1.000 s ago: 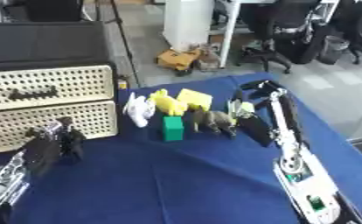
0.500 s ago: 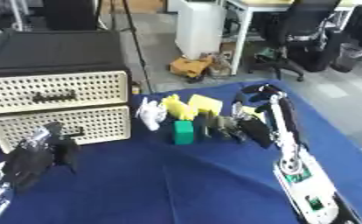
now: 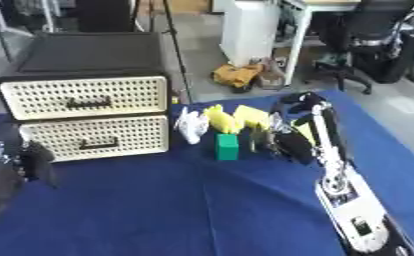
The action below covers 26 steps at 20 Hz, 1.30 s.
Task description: Pick up objects from table and place into drawer.
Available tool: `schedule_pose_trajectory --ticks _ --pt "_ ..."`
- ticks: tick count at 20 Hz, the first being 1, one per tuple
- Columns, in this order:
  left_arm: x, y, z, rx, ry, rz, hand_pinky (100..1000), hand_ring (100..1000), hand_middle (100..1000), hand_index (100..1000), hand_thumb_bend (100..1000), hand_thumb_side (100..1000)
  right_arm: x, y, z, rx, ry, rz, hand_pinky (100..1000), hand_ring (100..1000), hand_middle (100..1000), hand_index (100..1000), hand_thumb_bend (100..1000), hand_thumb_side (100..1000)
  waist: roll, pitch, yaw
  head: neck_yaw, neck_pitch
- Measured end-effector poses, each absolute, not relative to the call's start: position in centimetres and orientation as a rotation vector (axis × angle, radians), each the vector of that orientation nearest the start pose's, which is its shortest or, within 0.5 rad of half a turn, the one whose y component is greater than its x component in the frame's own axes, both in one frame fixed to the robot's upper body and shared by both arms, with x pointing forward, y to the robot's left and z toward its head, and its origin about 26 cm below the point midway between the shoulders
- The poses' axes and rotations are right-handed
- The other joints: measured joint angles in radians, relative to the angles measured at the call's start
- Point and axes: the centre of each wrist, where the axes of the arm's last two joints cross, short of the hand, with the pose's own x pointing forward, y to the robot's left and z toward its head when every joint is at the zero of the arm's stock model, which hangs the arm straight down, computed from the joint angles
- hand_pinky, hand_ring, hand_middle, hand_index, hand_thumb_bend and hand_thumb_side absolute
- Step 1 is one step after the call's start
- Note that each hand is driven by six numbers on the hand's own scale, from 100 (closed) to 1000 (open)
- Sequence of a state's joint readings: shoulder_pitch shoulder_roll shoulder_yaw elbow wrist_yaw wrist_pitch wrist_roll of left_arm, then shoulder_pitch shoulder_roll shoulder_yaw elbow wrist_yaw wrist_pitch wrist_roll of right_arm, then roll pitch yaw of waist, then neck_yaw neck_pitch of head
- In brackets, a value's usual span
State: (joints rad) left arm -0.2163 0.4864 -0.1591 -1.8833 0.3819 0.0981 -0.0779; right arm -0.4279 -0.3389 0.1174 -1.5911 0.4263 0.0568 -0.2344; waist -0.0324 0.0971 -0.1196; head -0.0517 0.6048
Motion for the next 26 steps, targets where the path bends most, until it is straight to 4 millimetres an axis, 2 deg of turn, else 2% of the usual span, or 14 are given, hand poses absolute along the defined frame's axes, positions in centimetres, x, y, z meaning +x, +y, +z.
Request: schedule_pose_trajectory --ticks 7,9,13,17,26 --pt "29.4 27.5 15.0 -0.148 -1.918 -0.308 433 377 305 536 268 1000 36.1 -24.9 13.9 -0.697 -1.998 0.477 542 661 665 708 100 582 0.000 -0.002 0.005 0.001 0.010" --pt "29.3 27.7 14.8 -0.131 -1.924 -0.281 434 379 299 538 271 1000 35.8 -24.9 13.8 -0.689 -2.002 0.472 538 657 661 706 100 587 0.000 -0.003 0.018 -0.002 0.010" --pt "29.5 29.3 13.3 -0.032 -1.936 -0.135 436 381 302 543 276 1000 35.3 -24.9 13.8 -0.656 -2.016 0.450 531 652 655 703 100 598 0.003 -0.005 0.019 -0.002 0.010" --pt "29.7 30.6 13.0 0.065 -1.943 -0.010 435 380 302 545 278 1000 35.1 -24.8 14.0 -0.623 -2.028 0.431 525 646 646 699 100 607 0.005 -0.005 0.015 0.007 0.011" --pt "29.7 30.5 12.7 0.114 -1.935 0.064 435 380 302 546 281 1000 34.8 -24.8 13.9 -0.592 -2.027 0.419 520 641 642 694 100 612 0.004 -0.004 0.015 0.014 0.018"
